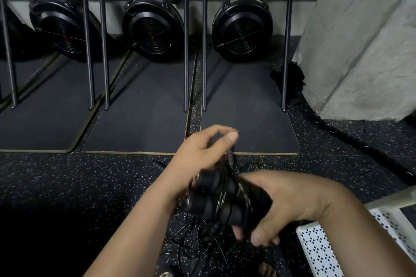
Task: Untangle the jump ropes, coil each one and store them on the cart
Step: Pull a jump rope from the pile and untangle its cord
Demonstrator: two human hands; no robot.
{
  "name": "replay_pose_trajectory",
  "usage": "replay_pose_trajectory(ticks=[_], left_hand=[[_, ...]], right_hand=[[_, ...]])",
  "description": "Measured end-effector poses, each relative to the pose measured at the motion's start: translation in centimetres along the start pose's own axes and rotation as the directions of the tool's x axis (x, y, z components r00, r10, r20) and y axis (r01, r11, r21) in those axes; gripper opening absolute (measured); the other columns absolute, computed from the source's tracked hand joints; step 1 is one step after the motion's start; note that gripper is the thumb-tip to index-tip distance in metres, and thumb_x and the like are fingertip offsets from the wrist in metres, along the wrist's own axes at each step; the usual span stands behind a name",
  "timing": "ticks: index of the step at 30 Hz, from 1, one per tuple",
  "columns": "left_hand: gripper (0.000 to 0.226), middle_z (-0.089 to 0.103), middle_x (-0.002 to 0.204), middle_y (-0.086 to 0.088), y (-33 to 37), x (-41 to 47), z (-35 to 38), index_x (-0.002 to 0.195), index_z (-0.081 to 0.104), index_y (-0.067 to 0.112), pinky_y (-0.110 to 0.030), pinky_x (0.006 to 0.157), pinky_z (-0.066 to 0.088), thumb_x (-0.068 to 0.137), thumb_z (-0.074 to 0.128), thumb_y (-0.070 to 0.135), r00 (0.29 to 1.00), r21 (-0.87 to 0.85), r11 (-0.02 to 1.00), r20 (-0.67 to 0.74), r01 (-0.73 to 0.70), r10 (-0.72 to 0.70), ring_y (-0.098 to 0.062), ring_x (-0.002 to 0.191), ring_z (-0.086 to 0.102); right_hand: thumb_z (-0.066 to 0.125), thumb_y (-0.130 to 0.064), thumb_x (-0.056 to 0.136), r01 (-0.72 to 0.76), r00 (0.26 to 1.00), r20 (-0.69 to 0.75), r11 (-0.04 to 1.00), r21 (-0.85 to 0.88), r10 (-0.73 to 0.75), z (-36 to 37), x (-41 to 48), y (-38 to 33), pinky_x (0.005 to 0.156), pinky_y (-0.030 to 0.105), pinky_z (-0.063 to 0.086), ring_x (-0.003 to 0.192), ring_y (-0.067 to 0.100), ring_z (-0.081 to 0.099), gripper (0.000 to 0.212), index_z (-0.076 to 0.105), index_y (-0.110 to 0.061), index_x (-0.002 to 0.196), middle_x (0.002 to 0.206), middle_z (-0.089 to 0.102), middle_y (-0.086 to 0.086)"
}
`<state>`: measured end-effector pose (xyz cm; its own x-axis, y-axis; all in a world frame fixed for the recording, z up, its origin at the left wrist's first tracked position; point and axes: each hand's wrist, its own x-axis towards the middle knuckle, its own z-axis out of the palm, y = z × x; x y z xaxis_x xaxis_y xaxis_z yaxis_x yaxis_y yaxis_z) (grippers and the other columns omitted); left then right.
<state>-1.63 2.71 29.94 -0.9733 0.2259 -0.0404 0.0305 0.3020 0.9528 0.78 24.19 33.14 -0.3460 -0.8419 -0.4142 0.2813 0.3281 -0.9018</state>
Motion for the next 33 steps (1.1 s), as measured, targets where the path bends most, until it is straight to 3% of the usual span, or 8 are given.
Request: replay_pose_trajectory(ticks=[3,5,10,13,17,21,28,33], left_hand=[[0.025,0.065,0.059,0.021,0.1,-0.3,0.3,0.096,0.071,0.018,-0.012,0.063,0.048,0.110,0.053,0.027,1.000,-0.113,0.993,-0.010,0.025,-0.026,0.005,0.061,0.062],[0.032,0.068,0.061,0.012,-0.7,-0.1,0.5,0.072,0.062,0.024,-0.033,0.071,0.055,0.099,0.047,0.033,1.000,0.031,1.000,-0.025,0.001,0.000,-0.009,0.067,0.065],[0.035,0.074,0.118,0.016,-0.3,0.1,1.1,0.146,0.047,0.062,-0.027,0.102,0.047,0.114,0.038,0.051,0.998,0.107,0.994,-0.047,-0.035,0.040,0.001,0.110,0.065],[0.050,0.063,0.072,0.004,-0.6,0.0,1.3,0.158,0.021,0.065,-0.032,0.075,0.048,0.114,0.038,0.048,1.000,0.171,0.985,-0.028,-0.008,0.013,-0.004,0.067,0.059],[0.052,0.061,0.065,-0.013,-0.8,0.0,1.2,0.157,0.022,0.063,-0.040,0.067,0.050,0.113,0.042,0.045,1.000,0.173,0.985,-0.028,-0.008,0.013,-0.015,0.057,0.054],[0.052,0.062,0.064,-0.011,-0.6,-0.2,1.2,0.154,0.031,0.061,-0.036,0.063,0.048,0.110,0.052,0.044,0.998,0.224,0.973,-0.018,-0.058,0.063,-0.014,0.054,0.052],[0.047,0.049,0.049,0.004,-1.1,0.3,0.5,0.145,0.053,0.051,-0.021,0.051,0.032,0.100,0.067,0.053,0.998,0.345,0.937,-0.010,-0.057,0.064,-0.008,0.046,0.042],[0.029,0.064,0.064,0.030,-0.3,-0.1,0.6,0.131,0.071,0.036,-0.010,0.065,0.041,0.105,0.064,0.044,0.996,0.260,0.962,0.062,-0.078,0.064,0.013,0.062,0.059]], right_hand=[[0.072,0.017,0.087,0.228,0.965,-0.154,0.968,0.101,-0.211,-0.1,0.1,-0.1,0.056,0.029,0.056,0.072,0.022,0.066,0.038,0.067,-0.007,0.116,0.110,0.071,0.019],[0.071,0.012,0.086,0.338,0.908,-0.320,0.925,0.174,-0.271,-0.2,0.4,0.1,0.054,0.028,0.054,0.069,0.020,0.065,0.033,0.067,-0.001,0.116,0.108,0.071,0.019],[0.080,0.004,0.085,0.459,0.705,-0.682,0.858,0.232,-0.192,-0.8,1.5,0.6,0.056,0.032,0.054,0.072,0.024,0.066,0.054,0.056,-0.001,0.133,0.111,0.074,0.022],[0.082,0.001,0.088,0.371,0.579,-0.810,0.916,0.153,-0.099,-1.1,2.3,1.1,0.058,0.035,0.054,0.074,0.026,0.069,0.052,0.052,-0.007,0.130,0.103,0.077,0.015],[0.086,-0.001,0.086,0.190,0.476,-0.879,0.979,0.074,-0.026,-1.7,2.6,2.1,0.056,0.038,0.055,0.069,0.028,0.072,0.050,0.049,-0.014,0.117,0.087,0.077,0.009],[0.085,0.001,0.082,-0.029,0.535,-0.845,1.000,0.010,0.024,-1.9,2.6,2.8,0.053,0.036,0.053,0.063,0.025,0.070,0.047,0.053,-0.021,0.109,0.081,0.074,0.005],[0.084,0.005,0.083,-0.392,0.851,-0.433,0.908,-0.148,0.296,-0.9,1.2,2.3,0.052,0.030,0.052,0.070,0.020,0.072,0.051,0.057,-0.024,0.114,0.092,0.079,0.011],[0.083,0.004,0.088,-0.265,0.964,-0.010,0.956,-0.126,0.266,-0.1,-0.2,0.6,0.054,0.024,0.052,0.083,0.028,0.070,0.054,0.060,-0.019,0.132,0.116,0.079,0.018]])
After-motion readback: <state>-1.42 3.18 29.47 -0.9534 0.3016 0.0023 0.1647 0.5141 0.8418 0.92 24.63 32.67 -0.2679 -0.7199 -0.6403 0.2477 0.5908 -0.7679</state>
